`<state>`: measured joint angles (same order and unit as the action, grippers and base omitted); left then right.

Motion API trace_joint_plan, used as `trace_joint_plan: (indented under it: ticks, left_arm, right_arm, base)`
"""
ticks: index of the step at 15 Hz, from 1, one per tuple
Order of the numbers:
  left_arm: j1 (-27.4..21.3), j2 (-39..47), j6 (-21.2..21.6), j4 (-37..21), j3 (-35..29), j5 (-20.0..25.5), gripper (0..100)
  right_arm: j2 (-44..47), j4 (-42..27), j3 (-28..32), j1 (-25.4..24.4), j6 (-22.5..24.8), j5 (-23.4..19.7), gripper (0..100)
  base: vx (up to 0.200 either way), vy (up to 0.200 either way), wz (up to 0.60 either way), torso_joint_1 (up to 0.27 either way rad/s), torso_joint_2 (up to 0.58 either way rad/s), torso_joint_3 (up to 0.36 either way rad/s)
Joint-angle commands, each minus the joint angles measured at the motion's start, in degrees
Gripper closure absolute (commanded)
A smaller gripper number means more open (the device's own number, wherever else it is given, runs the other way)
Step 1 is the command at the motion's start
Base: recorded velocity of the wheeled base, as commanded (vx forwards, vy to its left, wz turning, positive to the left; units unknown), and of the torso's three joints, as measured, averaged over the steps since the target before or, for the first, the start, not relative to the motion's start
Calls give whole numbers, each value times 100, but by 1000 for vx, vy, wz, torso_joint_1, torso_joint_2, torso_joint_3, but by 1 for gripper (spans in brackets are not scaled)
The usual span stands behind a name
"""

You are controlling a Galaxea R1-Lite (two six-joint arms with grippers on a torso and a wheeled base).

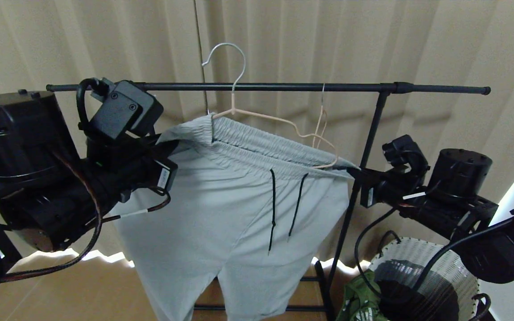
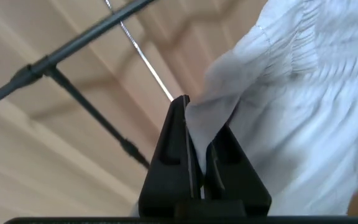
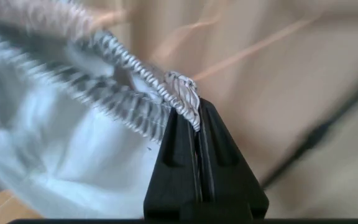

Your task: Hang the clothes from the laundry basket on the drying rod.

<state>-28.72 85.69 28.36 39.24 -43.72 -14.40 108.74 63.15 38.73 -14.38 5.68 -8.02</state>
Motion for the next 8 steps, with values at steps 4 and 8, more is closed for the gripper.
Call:
trace_joint_plan:
  ticks: [4, 8]
  left_arm:
    - [323, 194, 504, 154, 285, -46, 100]
    - [297, 220, 469, 207, 258, -63, 100]
  right_arm:
    - [-635, -39, -199, -47, 12, -340, 100]
    - [-1329, -971, -252, -750, 3, -420, 100]
  base:
    - [0, 0, 0, 0, 0, 0]
    - [0, 0, 0, 0, 0, 0]
